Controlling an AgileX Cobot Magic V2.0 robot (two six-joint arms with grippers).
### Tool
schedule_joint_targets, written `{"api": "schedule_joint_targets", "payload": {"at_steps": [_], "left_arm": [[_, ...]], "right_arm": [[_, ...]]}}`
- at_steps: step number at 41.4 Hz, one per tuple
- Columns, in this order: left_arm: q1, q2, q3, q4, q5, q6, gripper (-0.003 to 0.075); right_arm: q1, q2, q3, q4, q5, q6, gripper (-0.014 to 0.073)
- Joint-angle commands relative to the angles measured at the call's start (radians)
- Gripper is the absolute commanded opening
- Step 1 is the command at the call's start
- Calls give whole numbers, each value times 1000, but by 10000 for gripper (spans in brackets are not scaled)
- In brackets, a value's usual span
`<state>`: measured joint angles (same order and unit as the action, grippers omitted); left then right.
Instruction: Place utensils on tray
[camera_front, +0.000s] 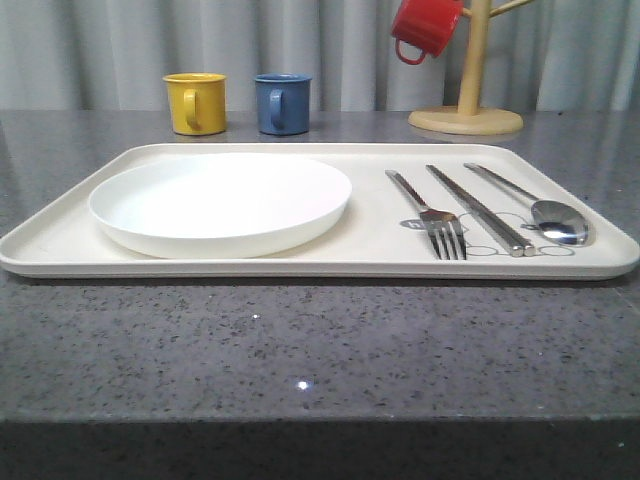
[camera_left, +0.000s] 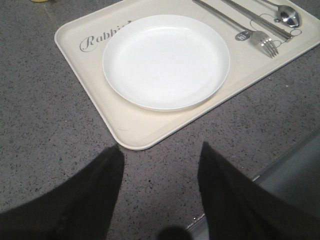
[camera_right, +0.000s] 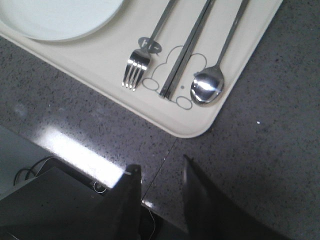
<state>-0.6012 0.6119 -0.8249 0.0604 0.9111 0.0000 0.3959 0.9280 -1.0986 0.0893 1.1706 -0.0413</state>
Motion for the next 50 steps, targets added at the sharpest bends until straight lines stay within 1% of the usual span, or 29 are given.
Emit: {"api": "schedule_joint_targets", "payload": {"at_steps": [1,12,18,20,23,27,31,33,50], "left_arm": [[-7,4,-24,-1,-72,-10,356],[-7,4,-24,-1,-72,-10,356],[-7,4,-24,-1,-72,-10,356],[-7,4,-24,-1,-72,-8,346],[-7,4,-24,-1,-72,-8,294],[-7,4,-24,-1,-72,21,176],[-7,4,-24,-1,-72,39,39],[-7,4,-24,-1,-72,39,-12],[-7,4,-24,-1,-72,41,-18]], "right_arm": [[0,-116,39,-8,-55,-10,245],[0,-352,157,-8,-72,-10,245],[0,-425,192,-8,-100,-10,243],[0,-439,195,-9,-105,-10,234],[0,-449,195,-9,-105,-10,192],[0,-449,199,-9,-106,-10,64],[0,-449,201,-9,-106,-10,-65],[0,-449,201,-9,-106,-10,-67],[0,-449,201,-7,-118,-10,-70]]}}
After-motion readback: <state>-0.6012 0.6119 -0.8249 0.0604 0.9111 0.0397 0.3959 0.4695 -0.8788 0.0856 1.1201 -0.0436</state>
